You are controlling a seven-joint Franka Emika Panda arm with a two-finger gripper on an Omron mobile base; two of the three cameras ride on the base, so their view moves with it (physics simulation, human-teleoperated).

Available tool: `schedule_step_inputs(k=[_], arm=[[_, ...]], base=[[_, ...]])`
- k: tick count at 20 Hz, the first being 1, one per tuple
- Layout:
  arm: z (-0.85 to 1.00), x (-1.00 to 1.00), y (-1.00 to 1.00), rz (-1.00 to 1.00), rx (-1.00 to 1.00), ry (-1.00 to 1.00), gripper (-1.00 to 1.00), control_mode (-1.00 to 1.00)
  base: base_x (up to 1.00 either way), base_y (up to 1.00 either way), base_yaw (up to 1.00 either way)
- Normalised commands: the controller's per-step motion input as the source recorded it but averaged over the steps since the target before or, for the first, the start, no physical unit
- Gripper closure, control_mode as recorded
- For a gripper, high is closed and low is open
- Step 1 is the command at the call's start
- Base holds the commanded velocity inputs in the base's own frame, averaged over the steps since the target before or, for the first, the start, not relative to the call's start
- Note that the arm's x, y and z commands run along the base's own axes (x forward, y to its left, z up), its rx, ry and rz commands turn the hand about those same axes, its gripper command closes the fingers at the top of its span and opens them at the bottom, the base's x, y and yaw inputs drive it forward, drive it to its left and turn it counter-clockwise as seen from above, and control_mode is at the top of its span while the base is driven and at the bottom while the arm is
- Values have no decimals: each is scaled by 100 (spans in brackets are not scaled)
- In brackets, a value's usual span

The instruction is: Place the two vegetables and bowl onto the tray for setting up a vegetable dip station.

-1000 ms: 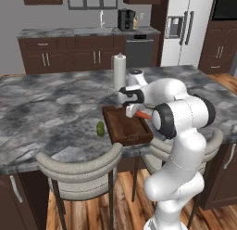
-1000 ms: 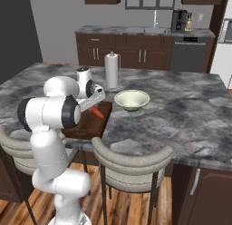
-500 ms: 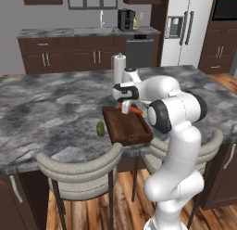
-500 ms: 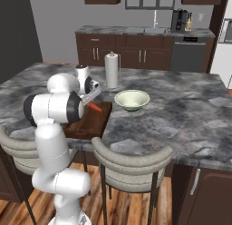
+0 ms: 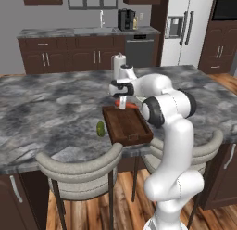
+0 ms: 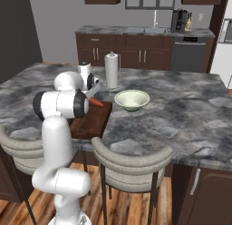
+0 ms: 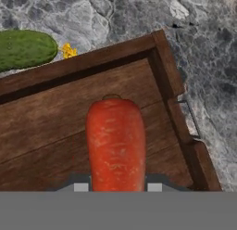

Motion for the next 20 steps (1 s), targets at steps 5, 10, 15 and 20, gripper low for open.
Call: schedule_step_inputs(k=[5, 10, 15, 20], arm=[[-4, 26, 0, 10, 0, 0, 100, -100], [-17, 25, 1, 10, 0, 0, 100, -100], [-32, 21, 4, 10, 0, 0, 100, -100], [-27, 14, 3, 10, 0, 0, 100, -100]], base=[[0, 0, 0], [0, 0, 0], [0, 0, 0], [0, 0, 0]])
